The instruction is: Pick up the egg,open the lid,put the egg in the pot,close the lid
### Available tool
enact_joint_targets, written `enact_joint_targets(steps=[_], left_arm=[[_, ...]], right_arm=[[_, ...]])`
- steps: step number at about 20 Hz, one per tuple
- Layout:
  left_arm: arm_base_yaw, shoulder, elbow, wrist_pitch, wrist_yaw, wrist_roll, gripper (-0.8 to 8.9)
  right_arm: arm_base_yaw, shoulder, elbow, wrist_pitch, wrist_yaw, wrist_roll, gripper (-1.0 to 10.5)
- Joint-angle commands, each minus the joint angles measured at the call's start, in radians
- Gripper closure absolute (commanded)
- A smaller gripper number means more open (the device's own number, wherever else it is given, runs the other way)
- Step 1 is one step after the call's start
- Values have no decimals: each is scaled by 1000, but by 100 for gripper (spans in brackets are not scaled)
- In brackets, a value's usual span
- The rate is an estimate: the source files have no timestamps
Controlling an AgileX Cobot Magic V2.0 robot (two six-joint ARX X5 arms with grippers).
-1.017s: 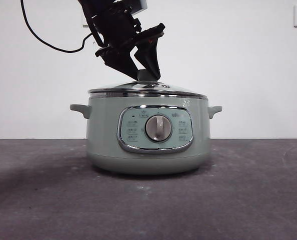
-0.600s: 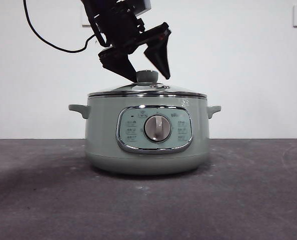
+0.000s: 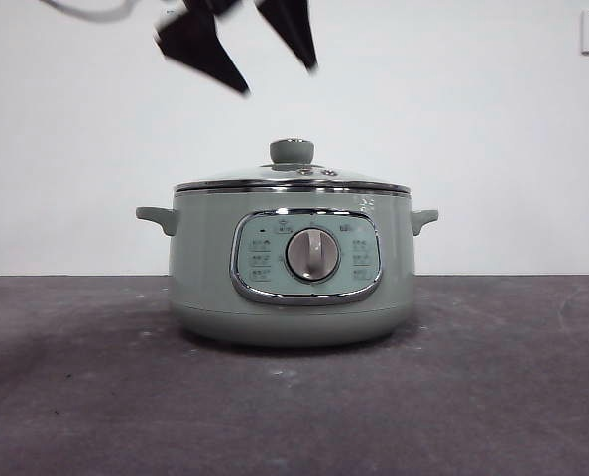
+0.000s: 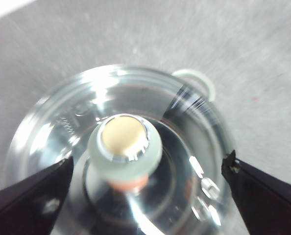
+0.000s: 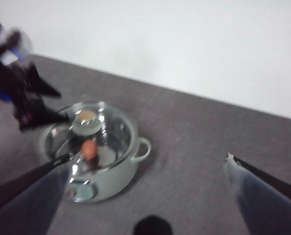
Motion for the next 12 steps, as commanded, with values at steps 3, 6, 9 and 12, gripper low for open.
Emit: enact_joint_targets(steps=[3,6,9,12], left_arm=[[-1,-167,-6,-133,22,-6,217],[-1,-269,-6,-227,74,-6,217],[0,-371,-6,-320,115,-6,218],[-1,-457,-6,-402,114,-6,222]], right_arm=[[1,5,-2,-48,-125,51,411],[1,15,-2,-94,-172,65,412],[2,37,-2,-162,-245,66,412],[2,68,-2,-222,-336,66,415]])
